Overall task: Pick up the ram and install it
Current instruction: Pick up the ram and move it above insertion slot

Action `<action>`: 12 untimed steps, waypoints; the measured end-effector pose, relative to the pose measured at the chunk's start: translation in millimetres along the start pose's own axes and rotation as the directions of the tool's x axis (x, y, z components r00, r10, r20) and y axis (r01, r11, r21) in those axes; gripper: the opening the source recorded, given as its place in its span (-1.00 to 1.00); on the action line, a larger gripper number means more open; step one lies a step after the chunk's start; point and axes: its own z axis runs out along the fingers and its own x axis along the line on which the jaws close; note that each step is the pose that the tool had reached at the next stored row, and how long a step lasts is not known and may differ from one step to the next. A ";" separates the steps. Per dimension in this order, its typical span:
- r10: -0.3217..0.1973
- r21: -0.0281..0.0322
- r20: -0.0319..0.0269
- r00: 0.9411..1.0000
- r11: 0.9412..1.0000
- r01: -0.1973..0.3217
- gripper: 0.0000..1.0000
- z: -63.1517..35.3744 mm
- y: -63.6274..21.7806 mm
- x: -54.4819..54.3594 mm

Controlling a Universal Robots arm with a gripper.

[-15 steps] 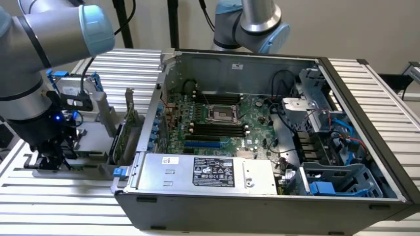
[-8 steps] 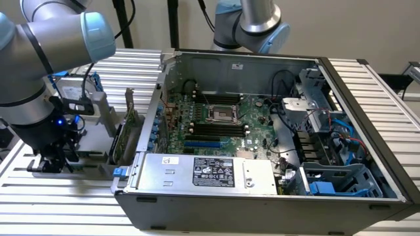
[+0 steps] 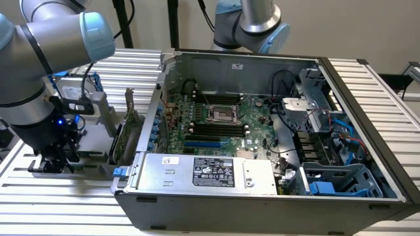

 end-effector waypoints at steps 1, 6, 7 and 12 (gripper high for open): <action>-0.008 0.000 0.000 1.000 1.000 0.008 -0.27 0.0 0.2 0.0; -0.040 0.001 -0.001 0.999 0.999 0.040 -0.27 0.1 1.7 0.0; -0.044 0.001 -0.001 0.999 0.999 0.044 -0.27 0.1 1.8 0.0; -0.049 0.001 -0.001 0.999 0.999 0.049 -0.31 0.1 2.0 0.0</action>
